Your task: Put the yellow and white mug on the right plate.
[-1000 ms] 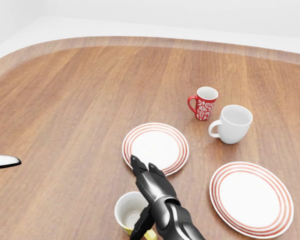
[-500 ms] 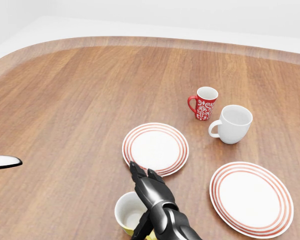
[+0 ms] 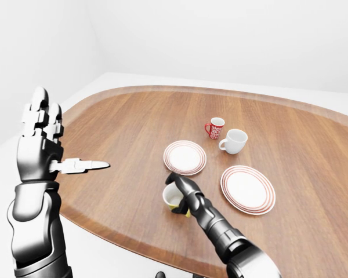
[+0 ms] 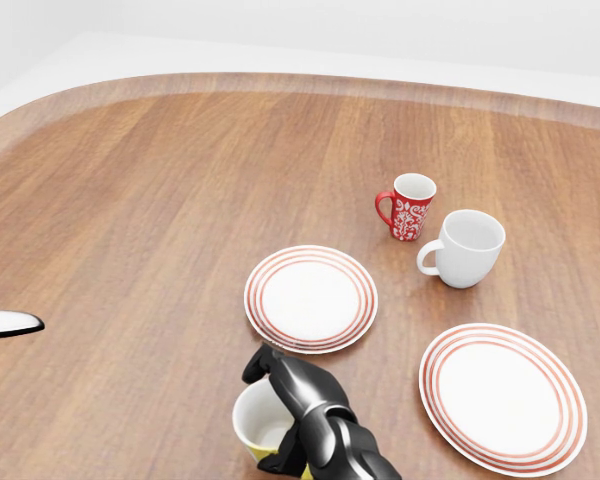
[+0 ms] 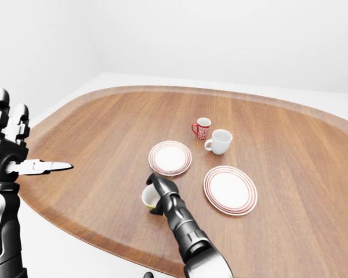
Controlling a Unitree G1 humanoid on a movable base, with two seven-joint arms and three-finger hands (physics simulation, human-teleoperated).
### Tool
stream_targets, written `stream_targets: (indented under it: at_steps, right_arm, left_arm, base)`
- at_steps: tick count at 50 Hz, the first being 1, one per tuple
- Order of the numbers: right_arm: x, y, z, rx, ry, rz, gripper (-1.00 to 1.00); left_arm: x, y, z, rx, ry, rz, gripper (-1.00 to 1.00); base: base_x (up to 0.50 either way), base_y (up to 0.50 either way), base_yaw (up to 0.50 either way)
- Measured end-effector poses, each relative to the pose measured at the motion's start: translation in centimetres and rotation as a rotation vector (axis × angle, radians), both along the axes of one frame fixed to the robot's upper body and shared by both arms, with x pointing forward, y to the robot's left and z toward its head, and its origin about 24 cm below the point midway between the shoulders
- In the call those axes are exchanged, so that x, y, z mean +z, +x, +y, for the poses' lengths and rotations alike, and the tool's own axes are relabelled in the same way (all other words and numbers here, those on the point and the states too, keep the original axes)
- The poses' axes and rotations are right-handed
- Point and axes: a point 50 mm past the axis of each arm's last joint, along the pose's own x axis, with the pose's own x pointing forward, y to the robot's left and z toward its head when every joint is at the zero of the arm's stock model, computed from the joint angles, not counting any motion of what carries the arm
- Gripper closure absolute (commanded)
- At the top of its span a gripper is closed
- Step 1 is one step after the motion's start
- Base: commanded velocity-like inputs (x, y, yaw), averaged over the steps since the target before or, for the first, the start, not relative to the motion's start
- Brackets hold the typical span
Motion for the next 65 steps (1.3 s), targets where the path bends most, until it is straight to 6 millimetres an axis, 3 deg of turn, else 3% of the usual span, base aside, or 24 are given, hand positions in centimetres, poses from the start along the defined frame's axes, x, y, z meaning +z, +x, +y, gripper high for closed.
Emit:
stream_targets:
  at_steps: [11,27,40,65]
  right_arm:
    - [0.7,0.3,-0.3,-0.004,-0.01,-0.014,1.0]
    - [4.3,2.4,-2.2,-0.05,0.024,-0.122,1.0]
    - [6.5,4.5,-5.9,-0.122,0.007,-0.183,1.0]
    - [5.9,6.6,-14.8,-0.383,-0.069,-0.179,1.0]
  left_arm:
    - [0.0,0.0,0.0,-0.001,0.001,-0.002,-1.0]
    - [0.0,0.0,-0.1,-0.003,0.0,0.0,-1.0]
    - [0.0,-0.1,-0.1,-0.004,0.003,0.0,-1.0]
    - [-0.3,-0.1,-0.4,-0.009,0.008,0.012,-1.0]
  base:
    - [0.0,0.0,0.0]
    - [0.0,0.0,0.0]
    - [0.0,0.0,0.0]
    - [0.0,0.0,0.0]
